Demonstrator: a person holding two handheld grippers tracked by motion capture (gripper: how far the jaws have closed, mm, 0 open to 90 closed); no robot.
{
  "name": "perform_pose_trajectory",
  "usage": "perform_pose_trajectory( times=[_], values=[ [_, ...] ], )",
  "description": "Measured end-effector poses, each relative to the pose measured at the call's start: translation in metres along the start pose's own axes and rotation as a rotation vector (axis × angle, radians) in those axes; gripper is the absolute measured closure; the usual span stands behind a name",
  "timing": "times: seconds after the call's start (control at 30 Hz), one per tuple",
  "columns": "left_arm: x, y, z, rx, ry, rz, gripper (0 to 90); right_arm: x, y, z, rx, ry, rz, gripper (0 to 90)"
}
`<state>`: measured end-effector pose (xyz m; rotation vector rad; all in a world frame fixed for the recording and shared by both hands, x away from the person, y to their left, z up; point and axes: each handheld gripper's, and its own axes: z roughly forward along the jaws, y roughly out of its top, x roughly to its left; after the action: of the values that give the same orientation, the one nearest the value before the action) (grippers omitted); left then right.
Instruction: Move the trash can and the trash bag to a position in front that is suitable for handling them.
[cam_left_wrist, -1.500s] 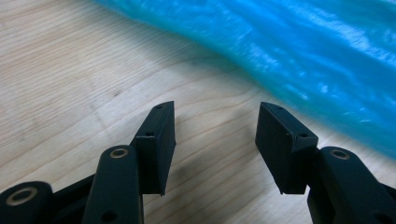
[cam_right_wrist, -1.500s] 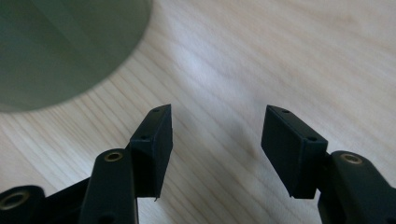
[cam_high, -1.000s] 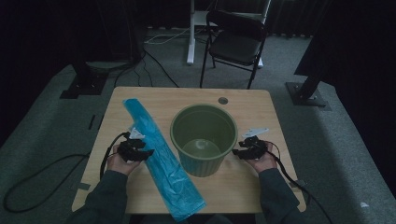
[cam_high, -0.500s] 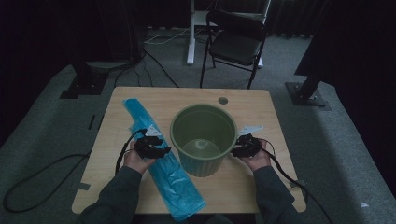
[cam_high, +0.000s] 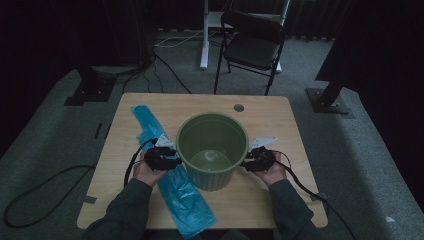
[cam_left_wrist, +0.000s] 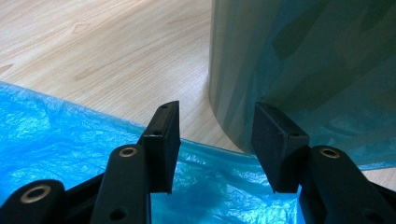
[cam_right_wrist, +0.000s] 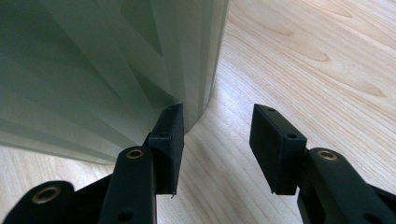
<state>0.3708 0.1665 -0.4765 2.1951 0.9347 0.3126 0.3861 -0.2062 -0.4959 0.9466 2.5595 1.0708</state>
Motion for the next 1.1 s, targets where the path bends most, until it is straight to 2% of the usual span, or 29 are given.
perform_pose_trajectory(
  times=[0.07, 0.1, 0.2, 0.23, 0.3, 0.33, 0.37, 0.47, 0.6, 0.77, 0.83, 0.97, 1.03, 1.1],
  values=[
    [0.001, 0.0, -0.001, -0.004, 0.001, -0.003, 51.2, 0.0, 0.0, 0.0, 0.001, 0.002, 0.001, 53.0],
    [0.003, -0.003, -0.004, 0.002, 0.035, -0.002, 51.1, 0.0, 0.0, 0.0, 0.0, 0.002, 0.001, 52.5],
    [0.008, -0.007, -0.007, 0.005, 0.049, -0.01, 50.9, 0.0, -0.001, 0.0, 0.001, 0.002, 0.003, 51.6],
    [0.018, -0.015, -0.01, 0.016, 0.075, -0.025, 50.9, -0.001, -0.002, -0.001, 0.001, 0.001, 0.001, 50.8],
    [0.024, -0.021, -0.013, 0.026, 0.102, -0.025, 50.5, -0.002, -0.003, -0.002, 0.0, -0.001, 0.006, 50.4],
    [0.024, -0.021, -0.013, 0.026, 0.102, -0.025, 50.3, -0.002, -0.003, -0.002, 0.0, -0.001, 0.006, 50.4],
    [0.031, -0.029, -0.014, 0.046, 0.15, -0.039, 49.8, -0.003, -0.004, -0.002, -0.005, -0.001, 0.015, 50.2],
    [0.038, -0.037, -0.016, 0.055, 0.178, -0.06, 49.0, -0.004, -0.005, -0.003, -0.006, -0.002, 0.023, 49.8],
    [0.043, -0.045, -0.02, 0.065, 0.201, -0.067, 48.2, -0.005, -0.006, -0.005, -0.016, 0.0, 0.024, 49.5],
    [0.044, -0.053, -0.024, 0.078, 0.202, -0.08, 48.3, -0.005, -0.008, -0.007, -0.02, 0.0, 0.034, 49.2],
    [0.042, -0.056, -0.02, 0.123, 0.203, -0.058, 48.8, -0.005, -0.009, -0.007, -0.022, 0.001, 0.032, 49.1],
    [0.041, -0.056, -0.013, 0.153, 0.207, -0.04, 50.7, -0.004, -0.009, -0.007, -0.024, 0.001, 0.028, 49.1],
    [0.043, -0.058, -0.007, 0.191, 0.218, -0.033, 56.9, -0.004, -0.009, -0.008, -0.028, 0.001, 0.026, 49.1],
    [0.045, -0.059, -0.005, 0.201, 0.22, -0.036, 59.5, -0.004, -0.009, -0.008, -0.029, 0.002, 0.027, 49.1]
  ],
)
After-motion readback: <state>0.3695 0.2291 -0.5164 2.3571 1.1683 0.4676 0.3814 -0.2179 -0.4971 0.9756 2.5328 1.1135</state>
